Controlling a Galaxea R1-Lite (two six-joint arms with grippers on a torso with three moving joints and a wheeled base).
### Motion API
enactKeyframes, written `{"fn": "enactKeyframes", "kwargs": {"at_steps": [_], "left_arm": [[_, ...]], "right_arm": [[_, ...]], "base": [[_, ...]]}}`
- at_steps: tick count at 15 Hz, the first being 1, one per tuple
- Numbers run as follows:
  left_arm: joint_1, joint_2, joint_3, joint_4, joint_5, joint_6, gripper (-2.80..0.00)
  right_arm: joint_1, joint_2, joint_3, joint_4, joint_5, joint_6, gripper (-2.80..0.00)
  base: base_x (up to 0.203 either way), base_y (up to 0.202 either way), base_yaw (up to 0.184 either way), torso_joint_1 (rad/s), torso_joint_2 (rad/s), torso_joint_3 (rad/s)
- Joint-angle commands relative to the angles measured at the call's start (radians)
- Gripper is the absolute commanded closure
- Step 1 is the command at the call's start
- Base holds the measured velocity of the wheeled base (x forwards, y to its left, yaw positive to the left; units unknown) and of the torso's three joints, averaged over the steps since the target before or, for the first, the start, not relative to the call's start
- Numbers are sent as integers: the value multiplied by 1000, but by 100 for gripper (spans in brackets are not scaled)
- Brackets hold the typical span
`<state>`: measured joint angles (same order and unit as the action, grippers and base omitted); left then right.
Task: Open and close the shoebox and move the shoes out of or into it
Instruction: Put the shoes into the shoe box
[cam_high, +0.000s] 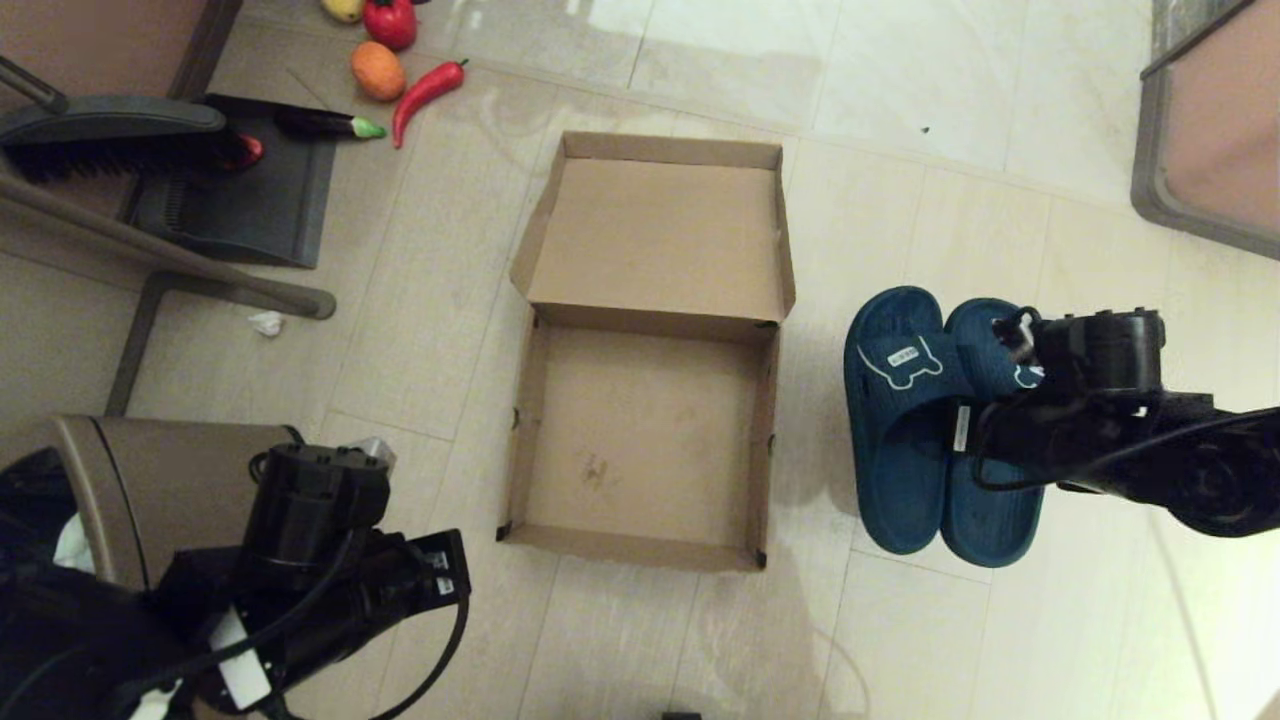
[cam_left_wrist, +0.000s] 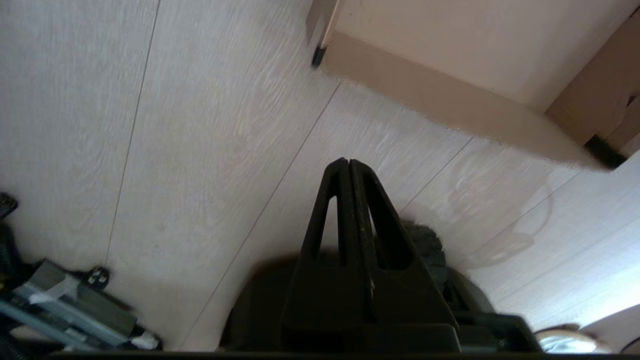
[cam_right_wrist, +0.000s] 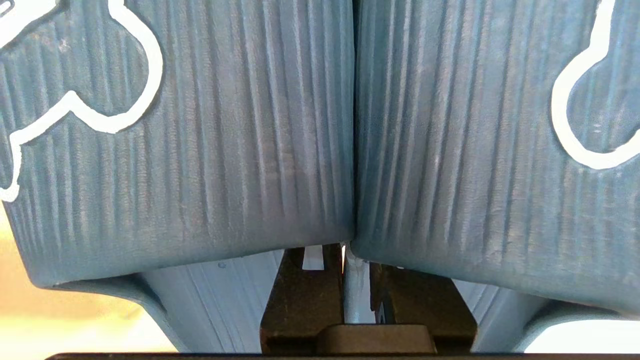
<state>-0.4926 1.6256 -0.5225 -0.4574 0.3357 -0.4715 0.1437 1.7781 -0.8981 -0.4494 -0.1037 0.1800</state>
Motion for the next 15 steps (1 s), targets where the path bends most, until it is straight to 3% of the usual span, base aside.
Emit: {"fn": "enactKeyframes", "kwargs": {"at_steps": [1,4,7,8,11,15], "left_arm": [[-1,-9,37,-4,2,-3,0],[-1,-1,60,-56,3,3,0],[0,0,58,-60,5,10,0],[0,-1,54,-60,21,11,0],[17,-4,23,-61,155,2,0],[108,-48,35,-61,176,8,0]], "right_arm": [[104,-175,-1,107,-4,14,0],[333,-239,-27,244,-38,71,0],[508,-165,-59,265,-57,85,0],[542,-104,-82,263,-59,87,0],[613,130,-212,220,-109,105,0],[690,440,-535,177,-274,139,0]], "base": [[0,0,0,0,0,0],[0,0,0,0,0,0],[0,0,0,0,0,0],[0,0,0,0,0,0],[0,0,0,0,0,0],[0,0,0,0,0,0]]}}
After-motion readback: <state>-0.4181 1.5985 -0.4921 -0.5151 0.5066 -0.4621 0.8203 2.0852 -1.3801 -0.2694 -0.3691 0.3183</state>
